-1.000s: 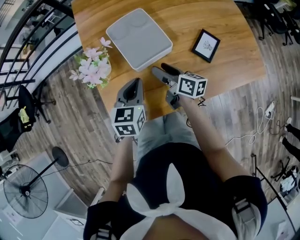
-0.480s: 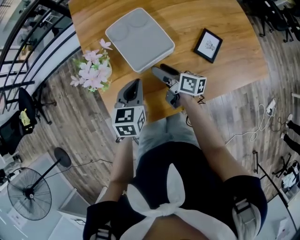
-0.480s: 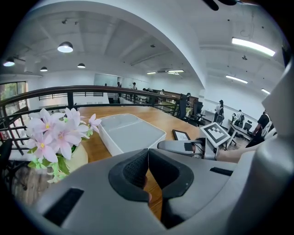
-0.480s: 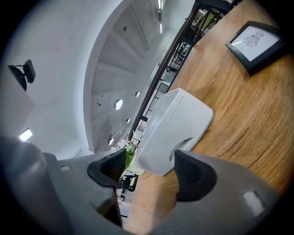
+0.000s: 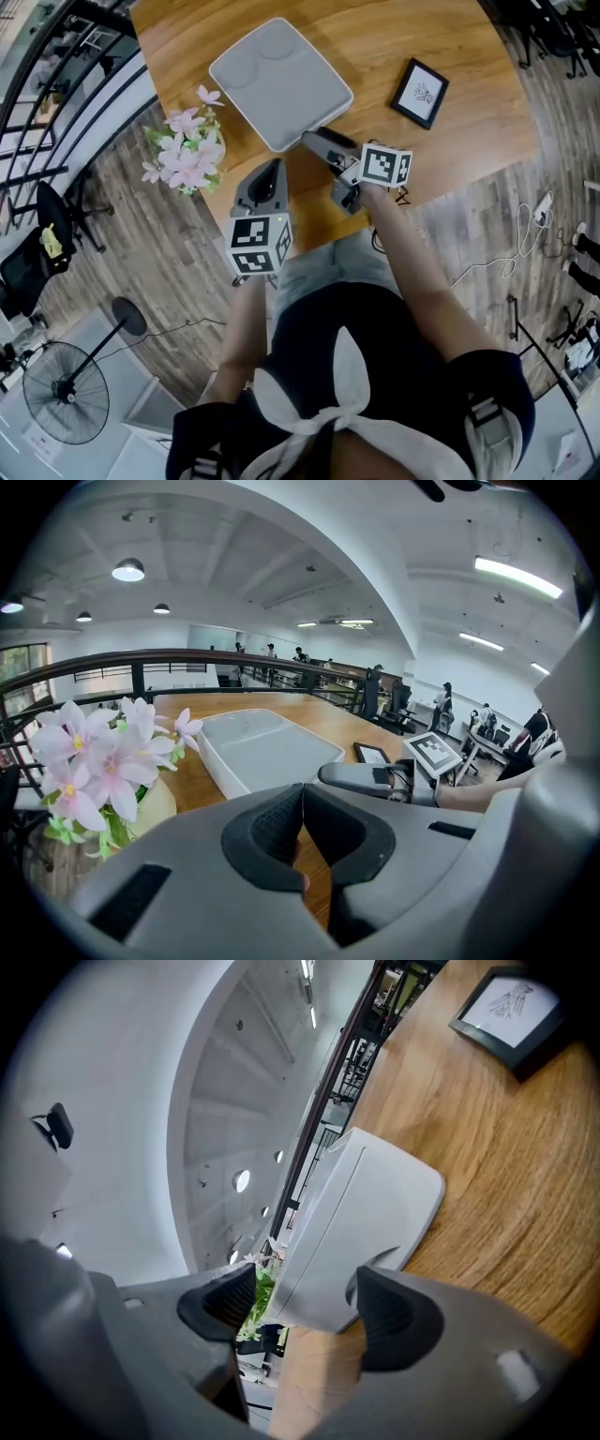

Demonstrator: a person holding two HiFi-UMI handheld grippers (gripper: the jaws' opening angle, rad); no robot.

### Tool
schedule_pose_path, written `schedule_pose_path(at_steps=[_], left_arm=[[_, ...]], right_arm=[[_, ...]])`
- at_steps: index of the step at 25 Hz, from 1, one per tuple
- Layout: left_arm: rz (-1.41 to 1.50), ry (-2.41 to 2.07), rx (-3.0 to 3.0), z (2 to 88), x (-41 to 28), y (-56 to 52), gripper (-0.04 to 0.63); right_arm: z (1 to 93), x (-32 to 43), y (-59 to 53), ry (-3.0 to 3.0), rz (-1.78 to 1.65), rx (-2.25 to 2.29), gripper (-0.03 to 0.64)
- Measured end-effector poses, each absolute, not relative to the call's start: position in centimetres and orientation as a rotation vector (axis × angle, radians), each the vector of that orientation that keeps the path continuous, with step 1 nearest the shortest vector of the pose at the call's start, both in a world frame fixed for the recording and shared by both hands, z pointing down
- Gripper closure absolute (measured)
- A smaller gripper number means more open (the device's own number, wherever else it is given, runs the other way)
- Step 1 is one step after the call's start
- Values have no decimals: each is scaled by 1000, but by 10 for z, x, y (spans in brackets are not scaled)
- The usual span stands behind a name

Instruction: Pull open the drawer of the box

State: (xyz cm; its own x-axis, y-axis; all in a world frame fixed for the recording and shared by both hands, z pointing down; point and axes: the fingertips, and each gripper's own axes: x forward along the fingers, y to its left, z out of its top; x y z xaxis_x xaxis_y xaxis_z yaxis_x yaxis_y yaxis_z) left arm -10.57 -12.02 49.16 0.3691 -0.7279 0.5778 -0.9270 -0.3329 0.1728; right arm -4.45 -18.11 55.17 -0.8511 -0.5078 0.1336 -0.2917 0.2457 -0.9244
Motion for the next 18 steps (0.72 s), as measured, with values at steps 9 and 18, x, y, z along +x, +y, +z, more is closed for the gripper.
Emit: schedule_pose_path(at_steps=[9, 18], left_arm=[[558, -1420, 2154, 493, -110, -127, 575], [562, -1414, 2155, 496, -115, -129, 575]], right_arm=[[558, -45, -187, 2227, -1696, -712, 279], [549, -48, -186, 2228, -1650, -607, 301]])
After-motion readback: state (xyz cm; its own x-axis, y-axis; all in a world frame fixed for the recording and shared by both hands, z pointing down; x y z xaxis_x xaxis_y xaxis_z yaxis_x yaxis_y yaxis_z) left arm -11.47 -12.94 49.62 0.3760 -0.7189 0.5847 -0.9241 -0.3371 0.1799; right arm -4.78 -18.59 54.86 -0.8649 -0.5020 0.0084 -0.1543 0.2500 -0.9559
